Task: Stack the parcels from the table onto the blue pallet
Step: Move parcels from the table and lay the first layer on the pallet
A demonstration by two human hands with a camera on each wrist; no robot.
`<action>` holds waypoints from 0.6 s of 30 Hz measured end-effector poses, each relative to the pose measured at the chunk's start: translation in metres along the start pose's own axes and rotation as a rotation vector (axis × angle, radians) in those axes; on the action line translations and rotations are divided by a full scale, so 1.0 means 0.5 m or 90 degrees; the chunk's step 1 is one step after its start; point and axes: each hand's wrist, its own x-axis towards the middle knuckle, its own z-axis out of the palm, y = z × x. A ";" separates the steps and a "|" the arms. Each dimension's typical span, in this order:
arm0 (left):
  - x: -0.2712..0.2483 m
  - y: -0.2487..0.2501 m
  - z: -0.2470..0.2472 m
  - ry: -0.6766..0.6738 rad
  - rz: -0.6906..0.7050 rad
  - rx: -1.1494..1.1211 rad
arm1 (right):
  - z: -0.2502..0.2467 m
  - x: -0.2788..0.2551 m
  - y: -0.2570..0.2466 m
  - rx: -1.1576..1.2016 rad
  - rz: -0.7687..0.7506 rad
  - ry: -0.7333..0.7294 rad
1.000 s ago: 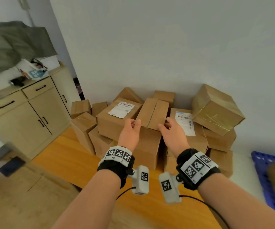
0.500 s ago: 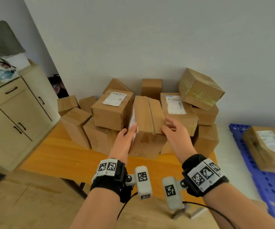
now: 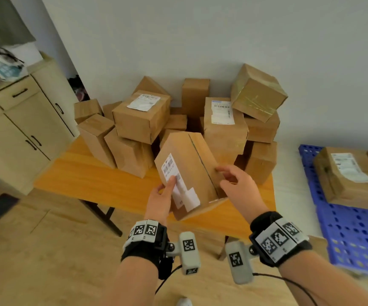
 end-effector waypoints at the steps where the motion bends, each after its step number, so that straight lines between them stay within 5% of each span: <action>1: -0.009 -0.013 0.010 0.009 -0.006 0.000 | -0.007 -0.008 0.017 -0.001 0.011 -0.005; 11: -0.070 -0.130 0.138 0.022 0.014 0.211 | -0.070 -0.068 0.192 -0.038 0.215 -0.102; 18: -0.101 -0.180 0.230 0.002 0.032 0.329 | -0.118 -0.104 0.294 0.043 0.247 -0.143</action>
